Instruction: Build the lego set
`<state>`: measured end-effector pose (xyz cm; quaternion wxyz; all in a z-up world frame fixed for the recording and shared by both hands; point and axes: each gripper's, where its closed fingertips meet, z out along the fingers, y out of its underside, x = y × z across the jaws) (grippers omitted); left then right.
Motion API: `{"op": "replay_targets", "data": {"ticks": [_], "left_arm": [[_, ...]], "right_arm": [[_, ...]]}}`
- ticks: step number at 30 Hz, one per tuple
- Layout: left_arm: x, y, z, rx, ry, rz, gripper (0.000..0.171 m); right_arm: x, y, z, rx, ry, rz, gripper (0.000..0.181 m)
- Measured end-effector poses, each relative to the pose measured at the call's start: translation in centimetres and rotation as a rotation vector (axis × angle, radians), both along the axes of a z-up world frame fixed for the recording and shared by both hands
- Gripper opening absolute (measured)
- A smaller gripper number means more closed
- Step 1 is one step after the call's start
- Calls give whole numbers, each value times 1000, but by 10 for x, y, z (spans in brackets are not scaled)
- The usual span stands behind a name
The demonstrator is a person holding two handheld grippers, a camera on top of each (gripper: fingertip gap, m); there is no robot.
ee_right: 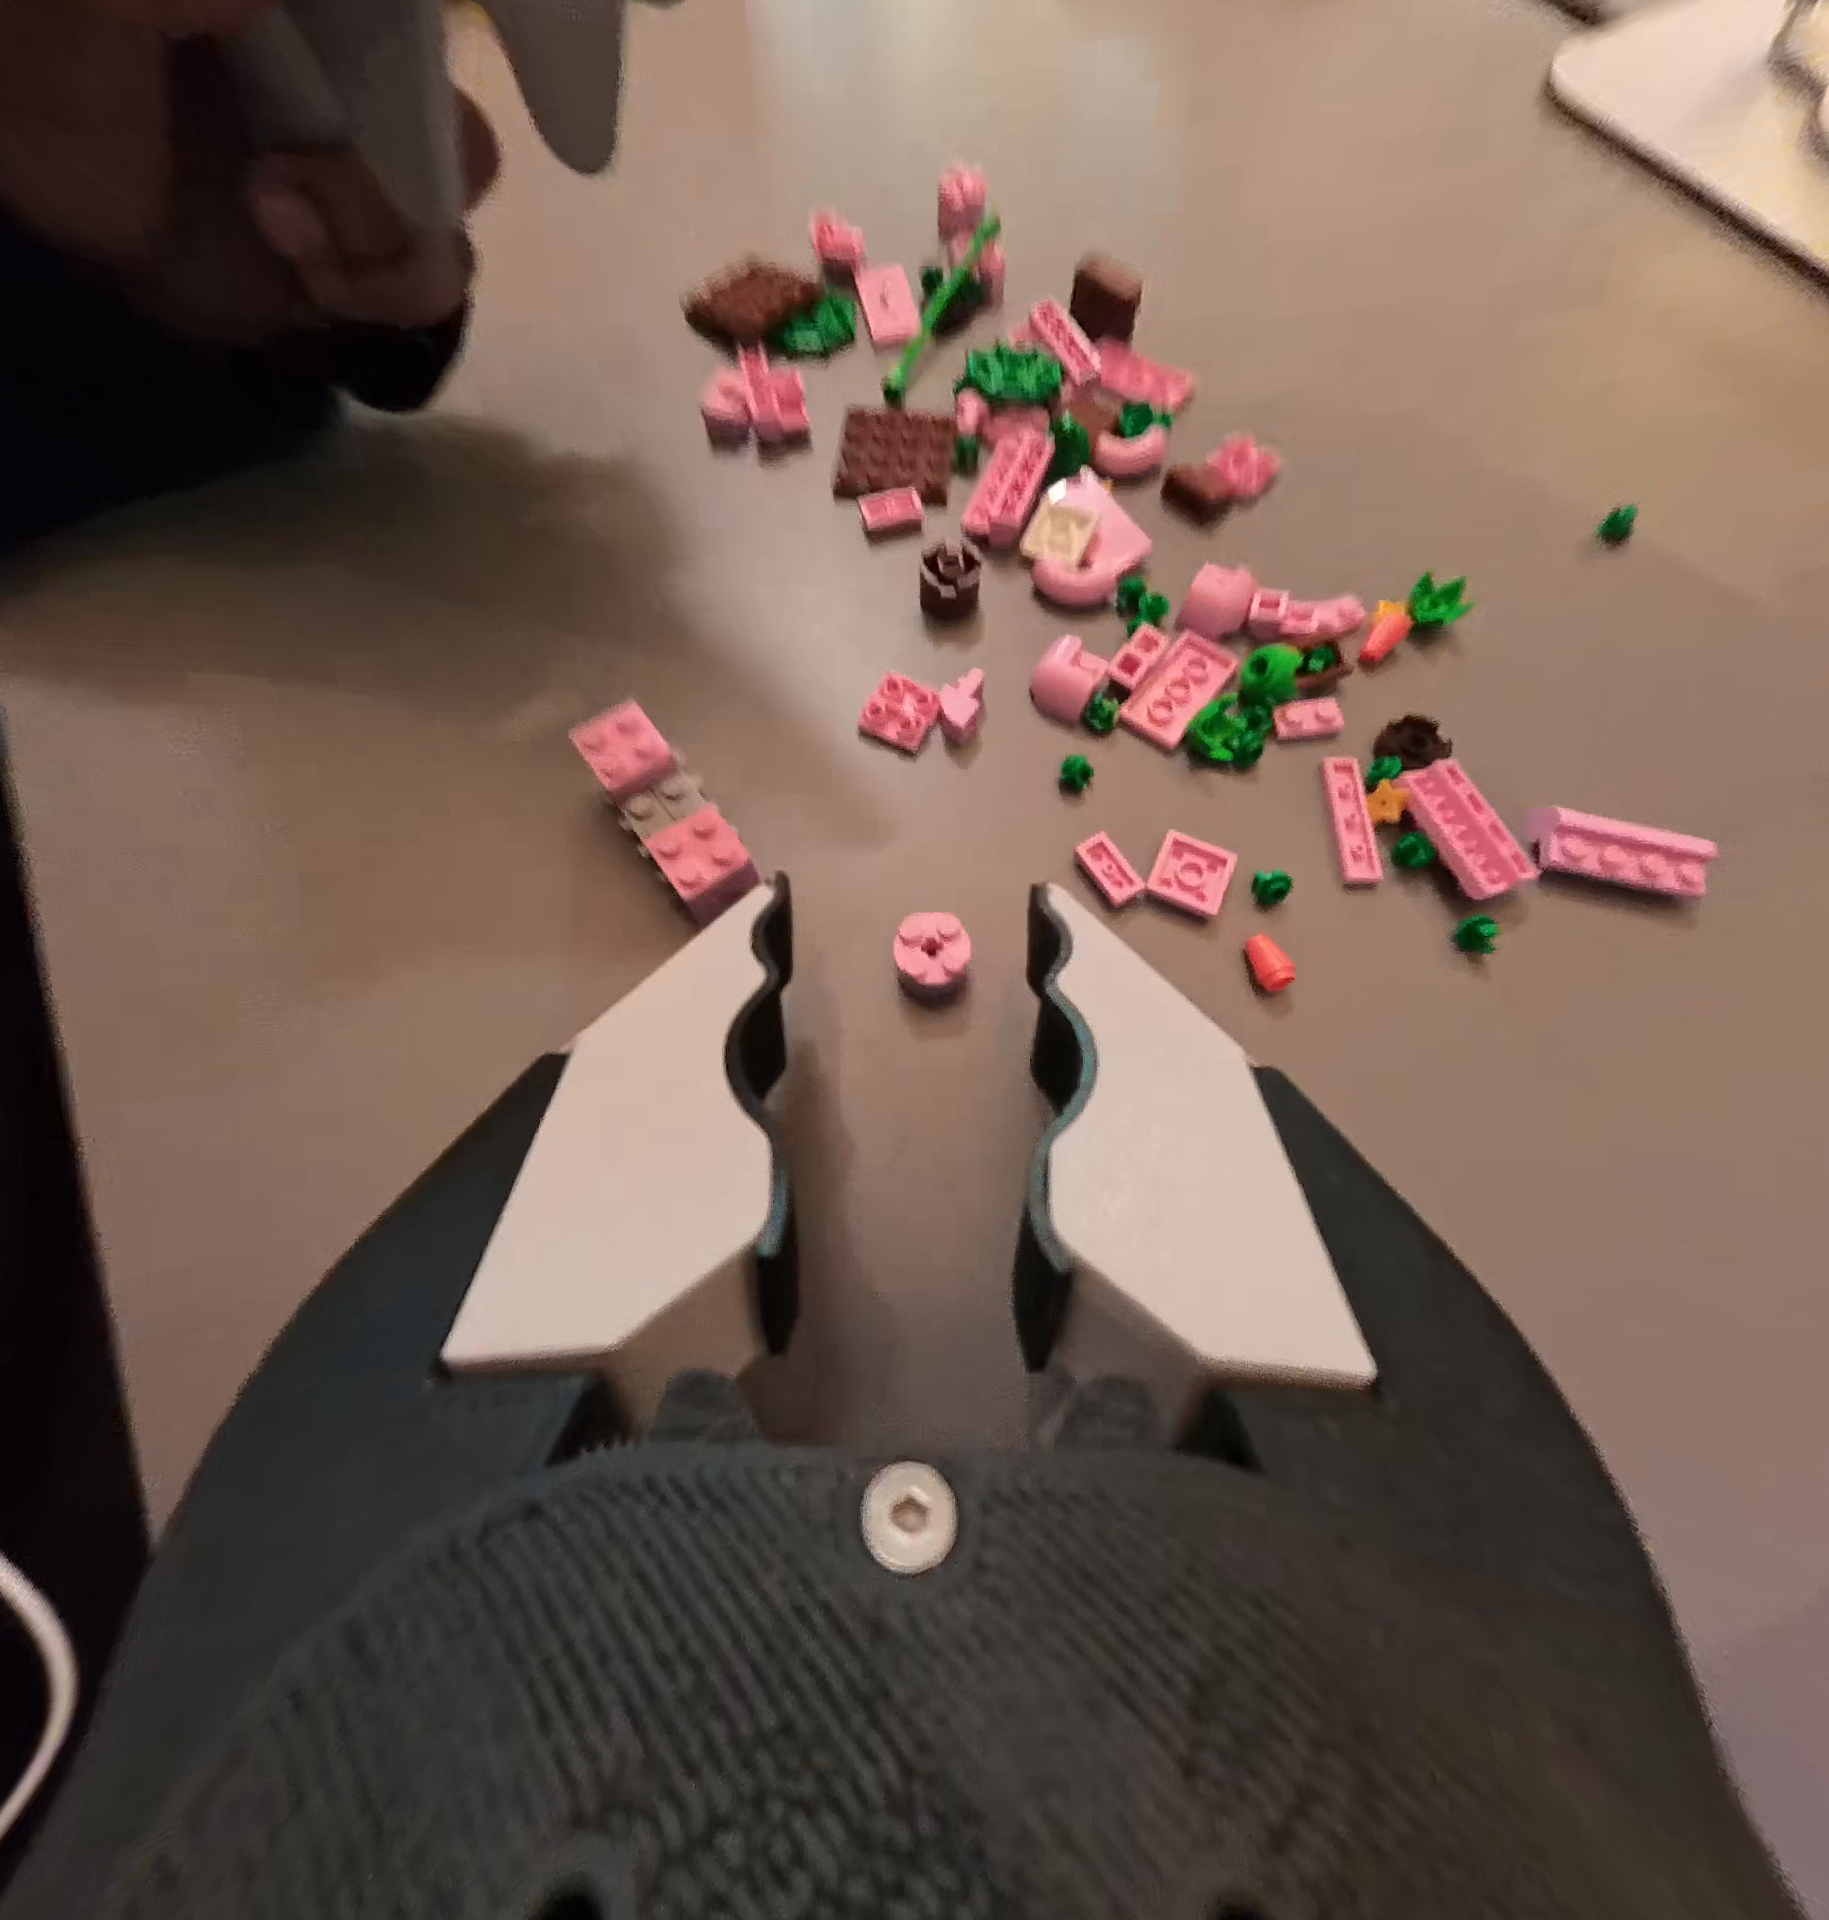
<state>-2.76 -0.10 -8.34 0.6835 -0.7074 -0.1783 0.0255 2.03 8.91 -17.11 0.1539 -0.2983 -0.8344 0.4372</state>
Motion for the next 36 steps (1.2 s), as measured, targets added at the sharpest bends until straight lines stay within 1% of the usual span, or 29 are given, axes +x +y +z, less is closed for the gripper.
{"op": "replay_targets", "data": {"ticks": [3, 5, 7, 9, 11, 12, 13, 14, 15, 17, 18, 20, 21, 22, 24, 25, 27, 30, 32, 34, 36], "left_arm": [[-31, -17, 29, 66, -10, 17, 25], [-50, -22, 38, 75, 1, 43, 25], [-56, -17, 29, 54, -9, 41, 23], [-52, -11, 9, 20, -31, 31, 15], [-46, -11, -12, -71, -47, 25, 15], [-48, -15, -19, -110, -34, 54, 14], [-52, -21, -21, -124, -22, 94, 14], [-54, -24, -18, -111, -23, 115, 16], [-52, -24, -12, -76, -34, 105, 18], [-48, -23, -6, -12, -58, 71, 19], [-48, -22, -7, -14, -80, 60, 21], [-48, -23, -9, -38, -83, 53, 21], [-54, -28, -9, -58, -50, 95, 21], [-65, -39, -8, -90, 1, 187, 21], [-91, -72, -4, -136, 100, 408, 21], [-97, -85, -1, -142, 132, 476, 21], [-103, -102, 0, -147, 145, 536, 23], [-104, -101, -8, -147, 87, 505, 25], [-102, -95, -14, -177, 72, 467, 25], [-101, -89, -23, -264, 106, 465, 27], [-99, -82, -34, -365, 154, 458, 28]], "right_arm": [[-5, 2, 27, -47, 74, 14, 43], [-18, 6, 45, -15, 147, 8, 41], [-34, 5, 63, 23, 240, 6, 39], [-54, 2, 79, 46, 371, 8, 35], [-74, -1, 86, 23, 504, 11, 27], [-79, -4, 84, -4, 534, 24, 27], [-80, -7, 79, -23, 531, 41, 36], [-76, -9, 72, -17, 514, 58, 50], [-72, -10, 67, -10, 521, 68, 51], [-64, -11, 62, -36, 588, 51, 44], [-61, -11, 66, -50, 647, 27, 40], [-56, -11, 83, -64, 809, -5, 32], [-53, -10, 92, -62, 886, -13, 30], [-51, -9, 95, -42, 916, -10, 29], [-54, -3, 96, -55, 880, -46, 32], [-55, 2, 98, -83, 853, -68, 33], [-60, 13, 104, -152, 811, -120, 33], [-68, 26, 105, -255, 710, -186, 33], [-77, 31, 88, -273, 577, -211, 34], [-87, 36, 68, -265, 431, -245, 35], [-89, 39, 66, -293, 376, -258, 39]]}}
